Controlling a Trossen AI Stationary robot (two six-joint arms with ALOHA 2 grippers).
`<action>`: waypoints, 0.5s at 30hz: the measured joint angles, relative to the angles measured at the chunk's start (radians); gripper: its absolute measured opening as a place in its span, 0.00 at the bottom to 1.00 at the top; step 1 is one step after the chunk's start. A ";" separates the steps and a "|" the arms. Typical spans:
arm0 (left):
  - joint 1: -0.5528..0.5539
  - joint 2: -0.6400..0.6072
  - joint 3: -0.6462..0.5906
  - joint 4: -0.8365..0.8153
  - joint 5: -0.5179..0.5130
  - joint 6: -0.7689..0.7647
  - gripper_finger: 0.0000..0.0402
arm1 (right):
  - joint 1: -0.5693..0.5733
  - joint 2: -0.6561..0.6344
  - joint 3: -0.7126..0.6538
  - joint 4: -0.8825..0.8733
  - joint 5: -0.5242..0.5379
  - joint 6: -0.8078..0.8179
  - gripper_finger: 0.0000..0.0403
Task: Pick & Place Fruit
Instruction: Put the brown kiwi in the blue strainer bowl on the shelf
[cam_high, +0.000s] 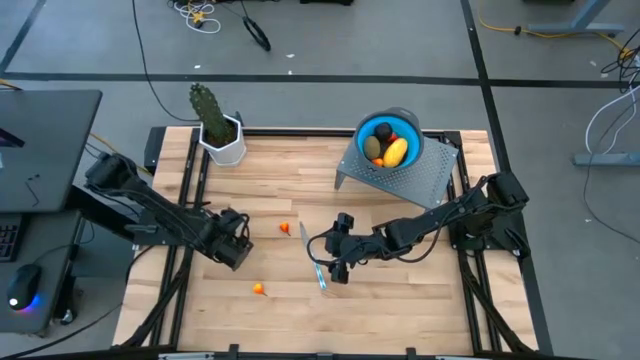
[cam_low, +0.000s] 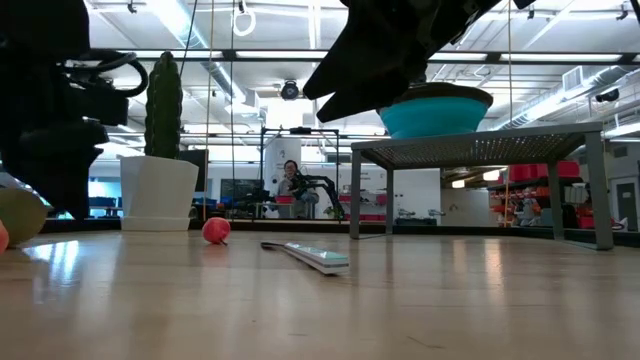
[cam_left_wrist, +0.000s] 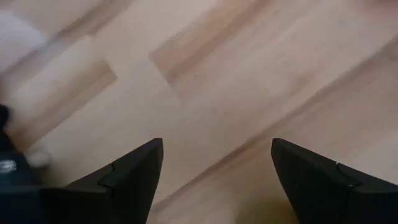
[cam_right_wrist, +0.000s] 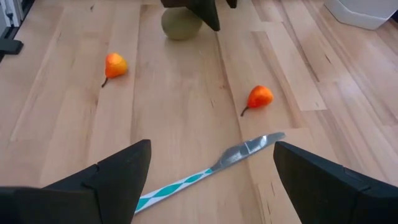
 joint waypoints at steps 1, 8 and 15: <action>0.000 0.003 0.000 0.000 -0.009 -0.003 0.78 | 0.000 0.000 0.000 0.000 0.000 0.000 0.87; 0.000 0.004 0.000 0.013 -0.007 -0.006 0.82 | 0.000 0.000 0.000 0.000 0.000 0.000 0.87; 0.006 0.004 0.000 0.013 0.002 0.029 0.83 | 0.000 0.000 0.000 -0.001 0.000 0.000 0.87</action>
